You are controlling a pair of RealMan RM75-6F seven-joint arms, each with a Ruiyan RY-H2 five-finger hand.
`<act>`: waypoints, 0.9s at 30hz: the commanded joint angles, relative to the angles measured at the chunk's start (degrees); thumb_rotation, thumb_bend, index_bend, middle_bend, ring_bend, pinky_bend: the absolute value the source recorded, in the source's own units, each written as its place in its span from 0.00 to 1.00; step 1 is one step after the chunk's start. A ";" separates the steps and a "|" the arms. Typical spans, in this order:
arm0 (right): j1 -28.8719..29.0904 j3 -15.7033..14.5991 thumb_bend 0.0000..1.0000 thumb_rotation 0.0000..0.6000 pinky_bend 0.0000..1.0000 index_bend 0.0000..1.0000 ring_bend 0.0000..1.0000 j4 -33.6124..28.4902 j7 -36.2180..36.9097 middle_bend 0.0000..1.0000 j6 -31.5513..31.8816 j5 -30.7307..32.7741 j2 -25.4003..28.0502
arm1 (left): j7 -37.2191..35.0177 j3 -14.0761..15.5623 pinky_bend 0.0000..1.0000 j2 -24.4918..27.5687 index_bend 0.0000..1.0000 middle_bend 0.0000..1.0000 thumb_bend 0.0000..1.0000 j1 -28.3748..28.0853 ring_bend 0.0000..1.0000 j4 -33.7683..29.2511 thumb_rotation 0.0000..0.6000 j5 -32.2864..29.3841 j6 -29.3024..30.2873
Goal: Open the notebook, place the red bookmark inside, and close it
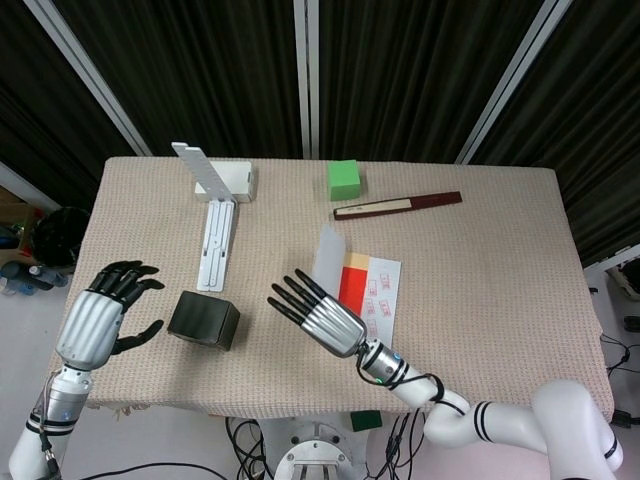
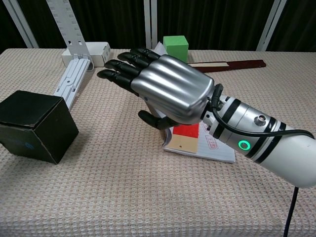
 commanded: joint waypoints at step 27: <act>-10.07 -5.35 0.66 1.00 0.00 0.00 0.00 -23.29 2.58 0.19 -4.36 13.35 25.85 | 0.94 0.09 0.20 -0.79 0.37 0.27 0.16 -0.33 0.19 -0.15 1.00 0.38 -0.67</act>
